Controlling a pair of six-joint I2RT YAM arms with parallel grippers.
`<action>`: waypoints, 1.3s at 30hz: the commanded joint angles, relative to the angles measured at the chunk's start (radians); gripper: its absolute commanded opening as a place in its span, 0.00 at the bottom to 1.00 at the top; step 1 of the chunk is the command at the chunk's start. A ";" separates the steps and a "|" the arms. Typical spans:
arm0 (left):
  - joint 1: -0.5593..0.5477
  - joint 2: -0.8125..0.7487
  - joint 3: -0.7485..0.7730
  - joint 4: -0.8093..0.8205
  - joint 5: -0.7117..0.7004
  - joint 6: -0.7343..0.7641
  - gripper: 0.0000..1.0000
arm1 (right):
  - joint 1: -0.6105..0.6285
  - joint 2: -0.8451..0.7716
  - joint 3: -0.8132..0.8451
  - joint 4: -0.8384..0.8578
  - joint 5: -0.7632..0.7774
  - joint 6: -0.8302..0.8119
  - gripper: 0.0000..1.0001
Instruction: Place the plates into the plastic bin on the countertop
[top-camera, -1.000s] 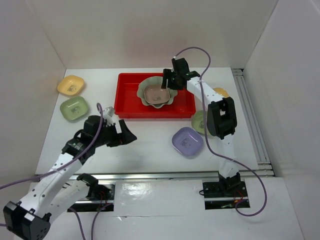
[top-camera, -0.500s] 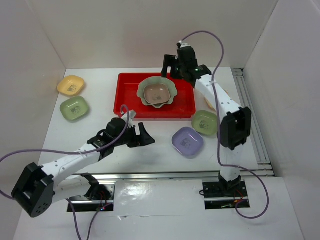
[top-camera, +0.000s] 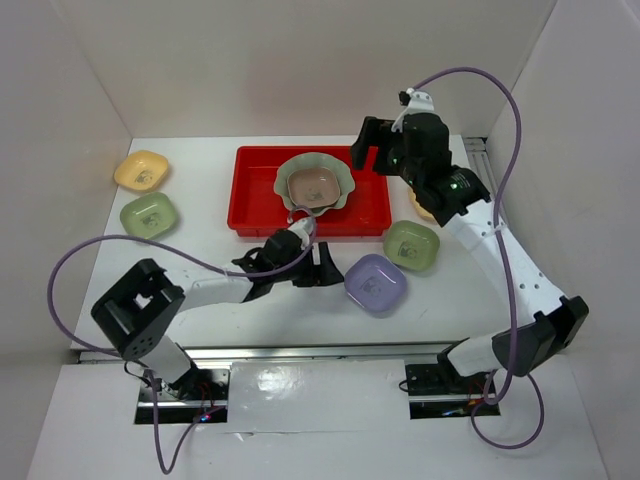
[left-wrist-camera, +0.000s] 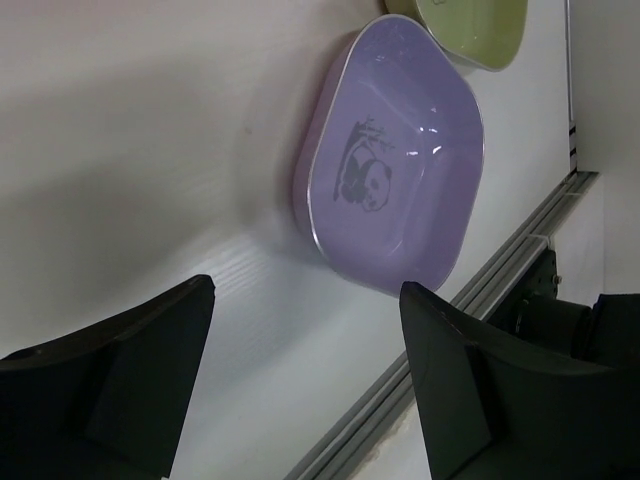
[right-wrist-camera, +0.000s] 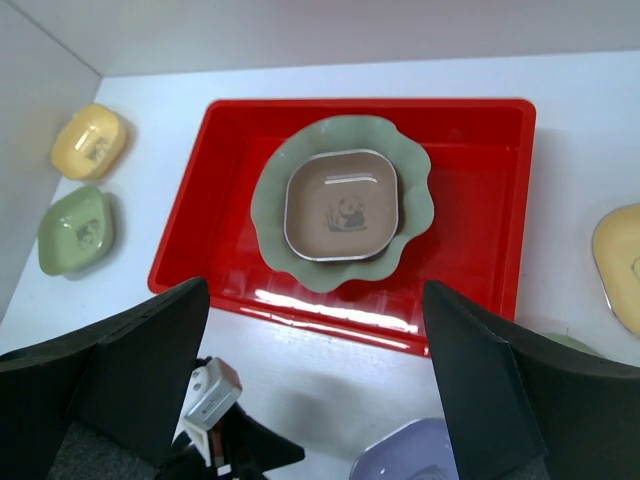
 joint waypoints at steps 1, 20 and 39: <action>-0.027 0.074 0.072 0.083 -0.025 0.013 0.87 | 0.010 -0.008 -0.032 -0.003 0.026 -0.009 0.94; -0.122 0.312 0.320 -0.138 -0.240 0.082 0.21 | 0.038 -0.101 -0.113 0.026 0.026 -0.009 0.94; -0.183 0.007 0.335 -0.484 -0.329 0.151 0.00 | 0.028 -0.184 -0.104 0.016 0.037 -0.010 0.94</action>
